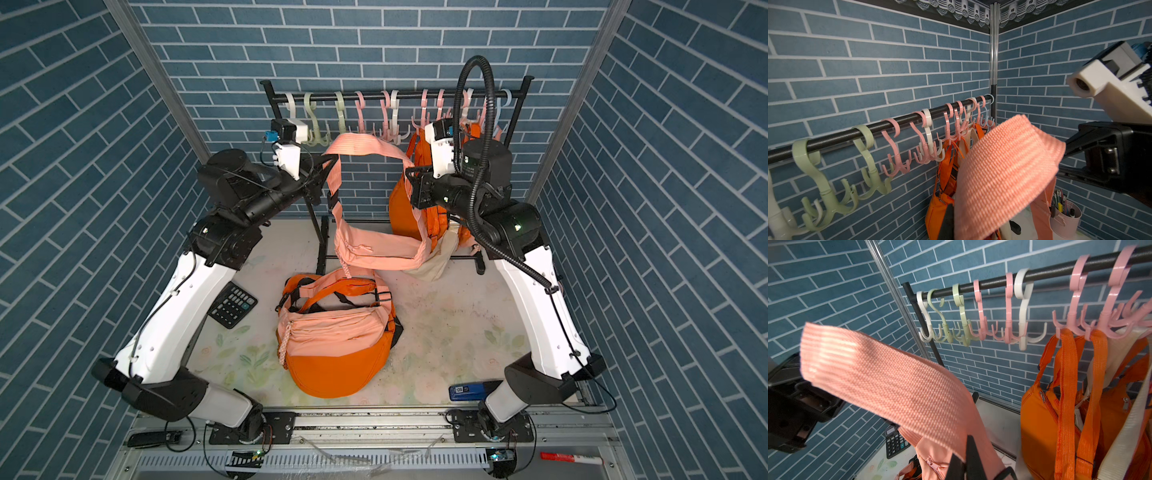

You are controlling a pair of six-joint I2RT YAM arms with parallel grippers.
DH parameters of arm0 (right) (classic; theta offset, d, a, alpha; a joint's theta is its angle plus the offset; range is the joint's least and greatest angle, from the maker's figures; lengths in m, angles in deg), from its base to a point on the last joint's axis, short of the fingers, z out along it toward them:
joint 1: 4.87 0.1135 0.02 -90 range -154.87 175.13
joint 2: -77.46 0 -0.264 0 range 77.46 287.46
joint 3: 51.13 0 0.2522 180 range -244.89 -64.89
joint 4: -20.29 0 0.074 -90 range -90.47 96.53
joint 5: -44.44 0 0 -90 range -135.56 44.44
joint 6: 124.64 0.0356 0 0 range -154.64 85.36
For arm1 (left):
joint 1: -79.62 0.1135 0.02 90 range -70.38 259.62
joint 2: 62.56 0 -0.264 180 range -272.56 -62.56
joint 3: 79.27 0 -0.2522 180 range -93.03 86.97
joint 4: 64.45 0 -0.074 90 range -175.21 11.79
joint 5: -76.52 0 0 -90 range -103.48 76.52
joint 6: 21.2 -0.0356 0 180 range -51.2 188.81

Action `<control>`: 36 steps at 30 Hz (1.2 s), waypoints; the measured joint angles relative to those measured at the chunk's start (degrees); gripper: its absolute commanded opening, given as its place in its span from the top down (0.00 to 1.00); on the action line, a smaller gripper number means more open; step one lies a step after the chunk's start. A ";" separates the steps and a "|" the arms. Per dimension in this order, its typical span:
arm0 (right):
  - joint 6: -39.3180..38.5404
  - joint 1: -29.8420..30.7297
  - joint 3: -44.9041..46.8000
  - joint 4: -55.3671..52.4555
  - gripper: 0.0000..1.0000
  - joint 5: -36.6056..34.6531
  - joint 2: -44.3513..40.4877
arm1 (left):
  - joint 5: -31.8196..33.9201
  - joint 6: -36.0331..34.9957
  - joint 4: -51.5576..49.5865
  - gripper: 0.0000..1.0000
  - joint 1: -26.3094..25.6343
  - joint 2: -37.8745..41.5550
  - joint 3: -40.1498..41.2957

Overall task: Take the bag off the hook
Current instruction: Place the bag inside the bag.

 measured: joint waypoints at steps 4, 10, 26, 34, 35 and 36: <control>-2.19 3.58 4.83 0.07 1.00 -5.18 -4.33 | 1.92 -0.87 -0.94 1.00 -0.04 6.40 6.23; -4.87 8.26 10.47 0.74 1.00 -9.25 -7.85 | 3.37 -2.36 -3.32 1.00 -0.52 13.99 11.76; -11.93 24.74 18.40 2.25 1.00 -19.82 -15.61 | 4.98 -6.67 -13.33 1.00 -1.20 30.62 20.17; -15.52 31.98 22.16 3.56 1.00 -24.96 -15.91 | 5.92 -6.84 -18.21 1.00 -1.20 38.14 22.62; -15.65 32.48 22.77 3.80 1.00 -25.27 -16.06 | 6.10 -6.88 -18.99 1.00 -1.20 38.56 22.64; -15.69 32.96 23.50 4.13 1.00 -25.51 -16.31 | 6.27 -6.95 -19.85 1.00 -1.20 39.01 22.64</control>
